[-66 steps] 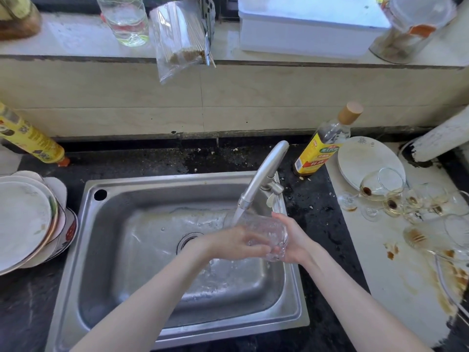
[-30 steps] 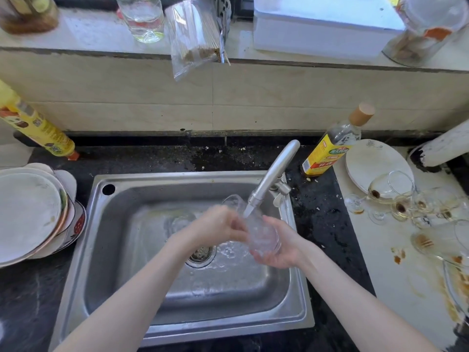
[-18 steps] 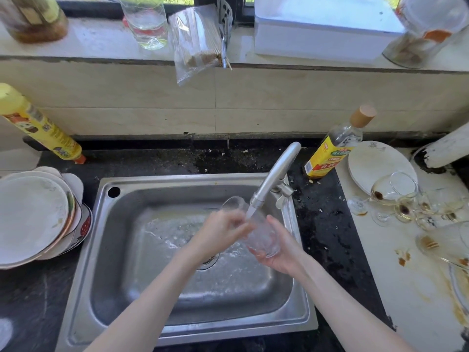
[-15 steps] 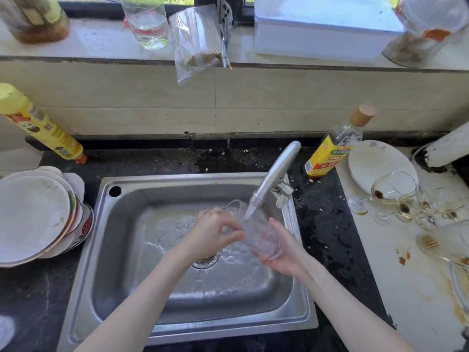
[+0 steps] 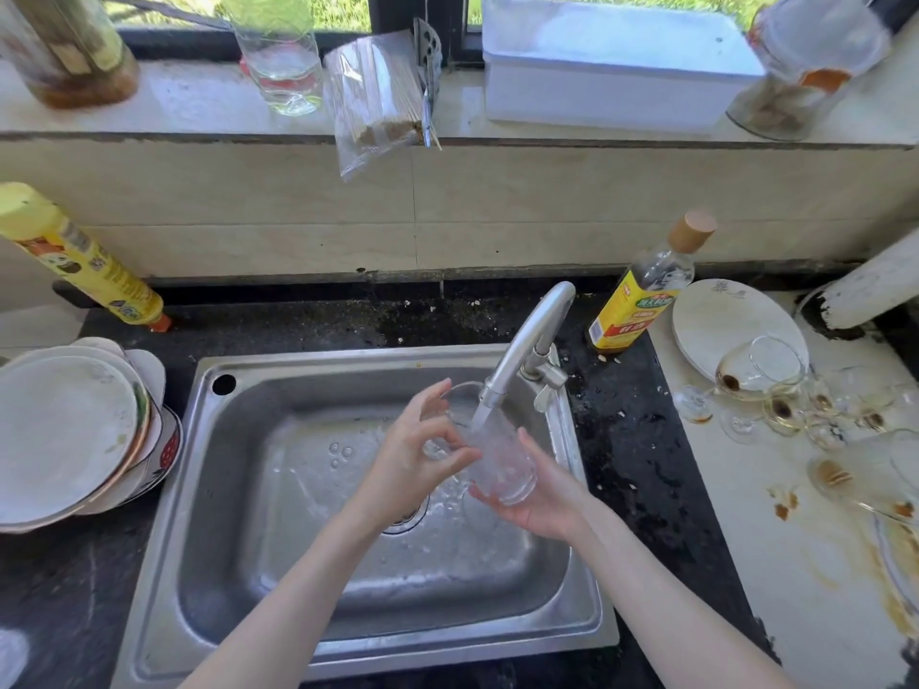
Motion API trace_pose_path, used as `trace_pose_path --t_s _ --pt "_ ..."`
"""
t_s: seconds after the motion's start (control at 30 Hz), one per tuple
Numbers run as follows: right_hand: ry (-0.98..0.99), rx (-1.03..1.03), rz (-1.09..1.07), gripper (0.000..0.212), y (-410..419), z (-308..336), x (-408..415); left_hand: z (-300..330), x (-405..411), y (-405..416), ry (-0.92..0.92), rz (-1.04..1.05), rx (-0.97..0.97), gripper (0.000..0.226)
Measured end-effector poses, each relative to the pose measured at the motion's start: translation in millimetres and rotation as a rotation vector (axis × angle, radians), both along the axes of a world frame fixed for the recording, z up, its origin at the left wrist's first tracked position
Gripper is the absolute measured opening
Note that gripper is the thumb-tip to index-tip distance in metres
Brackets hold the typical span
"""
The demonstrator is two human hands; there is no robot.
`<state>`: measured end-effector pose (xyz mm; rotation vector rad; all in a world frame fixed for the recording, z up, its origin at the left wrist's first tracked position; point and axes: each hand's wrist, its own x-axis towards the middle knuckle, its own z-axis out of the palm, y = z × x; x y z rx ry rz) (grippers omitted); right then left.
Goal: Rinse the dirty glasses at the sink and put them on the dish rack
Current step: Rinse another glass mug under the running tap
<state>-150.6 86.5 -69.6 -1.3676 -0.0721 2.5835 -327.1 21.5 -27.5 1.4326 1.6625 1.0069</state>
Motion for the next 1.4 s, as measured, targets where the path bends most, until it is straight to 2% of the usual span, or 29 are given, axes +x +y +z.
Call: trace_pose_path --t_s 0.07,0.17,0.3,0.37,0.47,0.53,0.63,0.8,0.93,0.97,1.03,1.13,1.23,1.33,1.4 --pt "-0.076 0.037 0.051 0.046 2 4 -5 0 4 -1 0.060 -0.064 0.047 0.023" --pt "-0.215 0.056 0.038 0.046 -3 2 -12 -7 7 -4 0.113 -0.138 0.067 0.018" --pt "-0.223 0.059 0.024 0.041 -8 0 -20 -6 1 -9 0.127 -0.142 0.026 0.022" --pt "-0.224 0.068 0.014 0.035 -6 1 -23 1 -3 -8 0.152 -0.101 -0.008 0.036" --pt "-0.187 0.101 0.012 0.027 -2 4 -26 8 -7 -2 0.210 -0.077 -0.052 0.079" --pt "-0.166 0.115 0.024 0.020 0 6 -27 9 -8 3 0.275 -0.121 -0.058 0.097" --pt "-0.157 0.117 0.025 0.016 2 6 -26 11 -7 13 0.358 -0.163 -0.028 0.093" --pt "-0.189 0.148 0.124 0.018 10 -3 -15 1 1 11 0.215 -0.118 -0.036 0.075" --pt "-0.245 0.200 0.215 0.016 15 -9 -7 -4 11 10 0.207 -0.062 -0.039 0.073" --pt "-0.274 0.214 0.183 0.020 19 -10 -7 -4 13 12 0.229 -0.061 -0.036 0.074" --pt "-0.314 0.206 -0.020 0.037 32 -15 -7 -5 14 14 0.281 -0.065 -0.040 0.078" --pt "-0.283 0.166 -0.322 0.041 55 -11 -4 -4 14 14 0.306 -0.047 -0.066 0.079" --pt "-0.250 0.120 -0.424 0.043 68 -8 -2 -1 12 14 0.312 -0.038 -0.084 0.078" --pt "-0.235 0.067 -0.486 0.030 67 -9 -5 1 11 14 0.304 -0.027 -0.087 0.078" --pt "-0.234 0.042 -0.502 0.032 65 -5 -7 1 11 15 0.302 -0.019 -0.090 0.077"
